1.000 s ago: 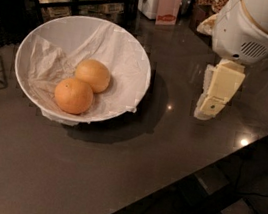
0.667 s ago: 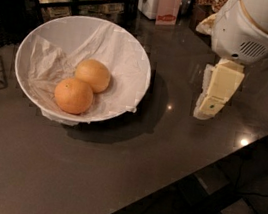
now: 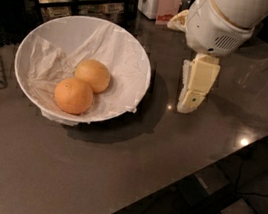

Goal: Pick orange from white bowl

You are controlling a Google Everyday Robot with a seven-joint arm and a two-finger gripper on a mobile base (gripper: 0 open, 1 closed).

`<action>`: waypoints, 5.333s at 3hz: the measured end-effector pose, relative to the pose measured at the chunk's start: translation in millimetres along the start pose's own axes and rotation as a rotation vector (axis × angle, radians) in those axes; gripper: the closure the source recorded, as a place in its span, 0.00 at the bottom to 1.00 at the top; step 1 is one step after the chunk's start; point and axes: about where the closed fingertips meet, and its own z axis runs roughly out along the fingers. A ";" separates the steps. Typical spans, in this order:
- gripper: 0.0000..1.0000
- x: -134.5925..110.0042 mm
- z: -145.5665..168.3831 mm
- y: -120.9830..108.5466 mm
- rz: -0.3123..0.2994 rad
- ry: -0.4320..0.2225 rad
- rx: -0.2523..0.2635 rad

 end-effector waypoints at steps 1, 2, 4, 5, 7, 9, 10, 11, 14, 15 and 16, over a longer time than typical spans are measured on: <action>0.00 -21.8 12.3 -4.0 -0.128 -0.035 -0.038; 0.00 -37.9 18.5 -6.0 -0.219 -0.074 -0.056; 0.00 -46.5 21.6 -6.6 -0.269 -0.094 -0.045; 0.00 -74.1 45.6 -9.8 -0.332 -0.164 -0.087; 0.00 -123.2 81.2 -23.5 -0.443 -0.311 -0.144; 0.00 -139.3 88.8 -31.5 -0.471 -0.367 -0.142; 0.00 -141.5 99.6 -31.1 -0.469 -0.392 -0.159; 0.00 -142.3 120.8 -29.3 -0.451 -0.430 -0.197; 0.00 -158.4 156.9 -26.1 -0.448 -0.501 -0.265; 0.06 -158.5 156.9 -26.1 -0.448 -0.501 -0.265; 0.14 -158.5 156.9 -26.0 -0.448 -0.501 -0.265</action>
Offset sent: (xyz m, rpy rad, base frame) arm 0.0037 0.0596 -0.0105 0.0056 0.0038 0.3556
